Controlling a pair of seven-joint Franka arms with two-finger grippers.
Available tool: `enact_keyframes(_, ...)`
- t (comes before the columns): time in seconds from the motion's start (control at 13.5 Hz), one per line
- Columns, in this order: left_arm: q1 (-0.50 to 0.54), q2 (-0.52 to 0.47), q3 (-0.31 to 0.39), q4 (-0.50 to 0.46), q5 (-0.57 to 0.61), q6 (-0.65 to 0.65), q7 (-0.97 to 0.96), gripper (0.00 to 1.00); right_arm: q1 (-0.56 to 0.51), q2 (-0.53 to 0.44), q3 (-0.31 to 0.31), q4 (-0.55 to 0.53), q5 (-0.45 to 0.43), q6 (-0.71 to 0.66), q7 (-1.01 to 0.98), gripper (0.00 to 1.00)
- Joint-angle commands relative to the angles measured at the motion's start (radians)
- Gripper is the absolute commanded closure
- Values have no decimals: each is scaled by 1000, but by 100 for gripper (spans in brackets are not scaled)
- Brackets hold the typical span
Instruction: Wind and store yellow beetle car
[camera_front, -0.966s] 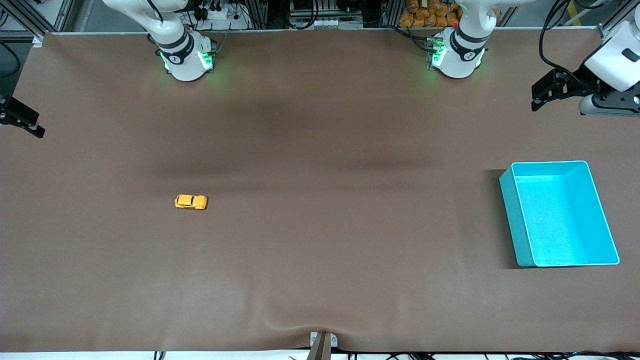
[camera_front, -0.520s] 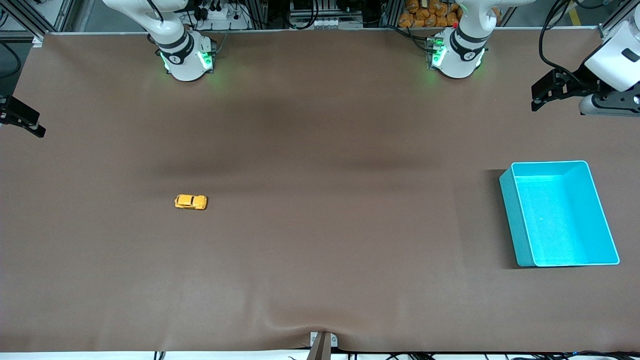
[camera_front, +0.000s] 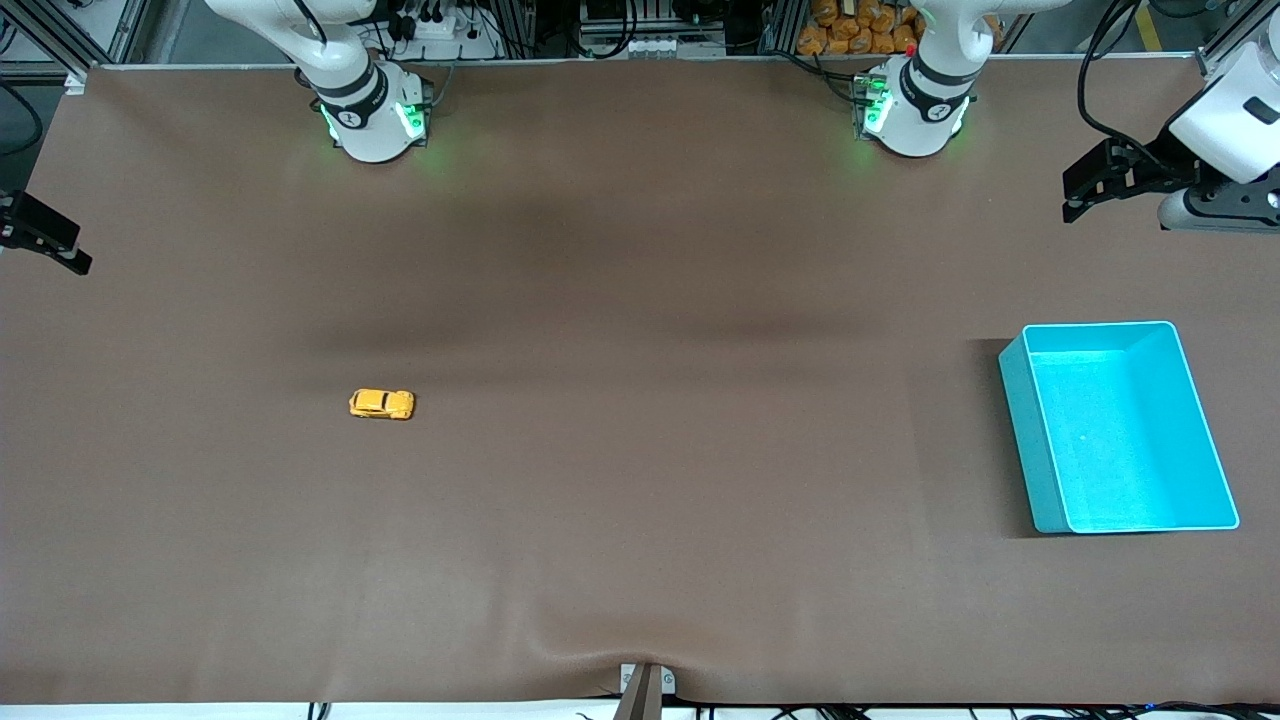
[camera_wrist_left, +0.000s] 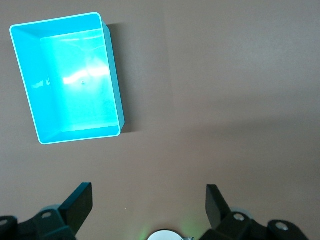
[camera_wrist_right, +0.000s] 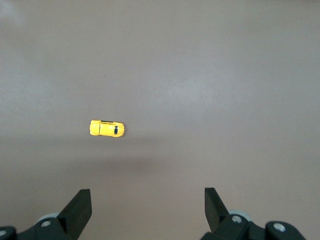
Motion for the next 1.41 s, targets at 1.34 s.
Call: enact_keyframes(1.34,10,18,4,17,-7,-1,-20,0,-18,6,5,16,8,-16,5,0)
